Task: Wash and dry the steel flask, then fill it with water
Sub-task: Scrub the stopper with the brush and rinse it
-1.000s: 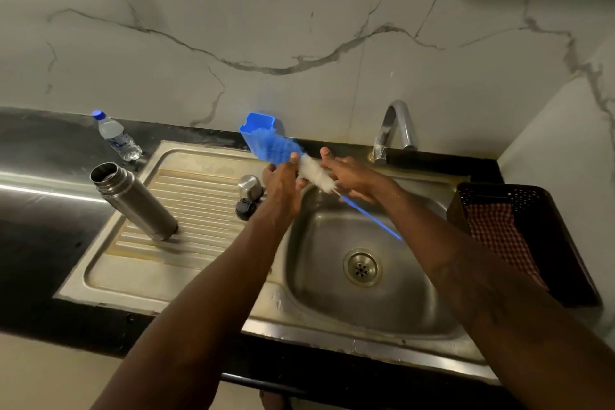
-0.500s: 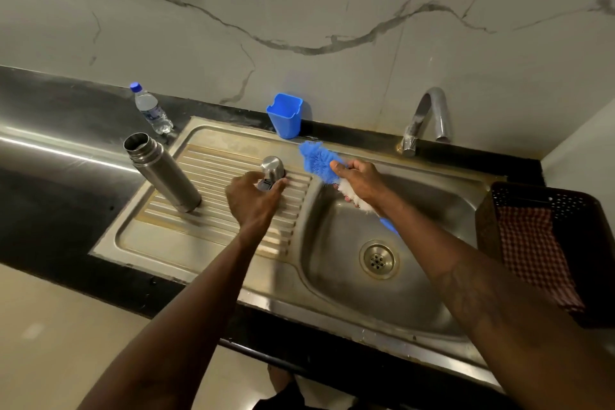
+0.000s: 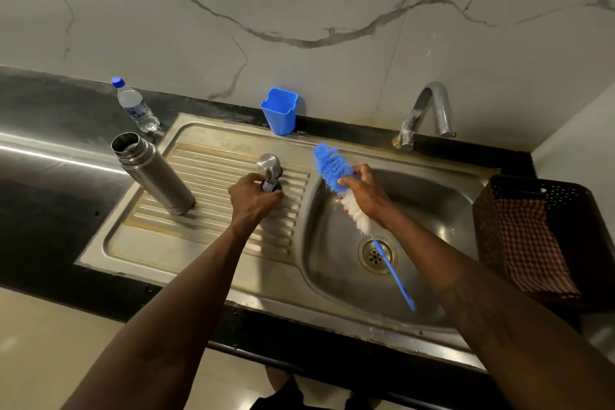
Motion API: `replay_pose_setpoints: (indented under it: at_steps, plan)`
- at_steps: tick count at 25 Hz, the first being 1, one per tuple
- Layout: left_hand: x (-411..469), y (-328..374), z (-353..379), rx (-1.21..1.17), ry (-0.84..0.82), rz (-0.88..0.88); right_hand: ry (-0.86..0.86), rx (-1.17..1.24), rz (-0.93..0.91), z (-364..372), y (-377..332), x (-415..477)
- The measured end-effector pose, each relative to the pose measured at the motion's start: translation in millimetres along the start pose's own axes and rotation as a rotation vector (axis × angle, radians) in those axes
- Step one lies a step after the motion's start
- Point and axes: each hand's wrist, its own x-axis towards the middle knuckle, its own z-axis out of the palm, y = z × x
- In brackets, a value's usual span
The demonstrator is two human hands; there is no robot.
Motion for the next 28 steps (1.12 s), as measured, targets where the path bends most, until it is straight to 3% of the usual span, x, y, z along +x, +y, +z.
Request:
replay_pose_setpoints:
  at_steps: [5,8,11,15,20,24,26,28]
  plan:
    - [-21.0,42.8,1.0,-0.922,-0.27,-0.252,0.041,-0.016,-0.306,3.9,-31.9,-25.1]
    - [-41.5,81.8,17.4,-1.055,-0.355,-0.22,-0.03,-0.213,-0.425,10.7,-50.6,-34.3]
    - [-62.1,128.0,43.9,-1.216,-0.332,-0.217,0.074,-0.28,-0.475,0.7,-65.2,-26.5]
    - [-59.5,163.9,68.7,-1.274,-0.141,-0.224,0.149,-0.205,-0.439,-14.5,-70.4,-31.0]
    - [-58.9,177.5,86.3,-1.167,-0.079,-0.236,0.253,-0.124,-0.343,-32.1,-69.5,-28.8]
    - [-50.3,175.4,93.3,-1.276,-0.211,-0.099,0.258,-0.125,-0.328,-31.2,-64.3,-28.8]
    - [-45.6,173.7,97.3,-1.206,-0.276,-0.079,0.294,-0.09,-0.233,-39.4,-65.2,-22.9]
    - [-42.8,170.1,100.3,-1.243,-0.321,-0.112,0.298,-0.118,-0.283,-42.4,-66.1,-23.4]
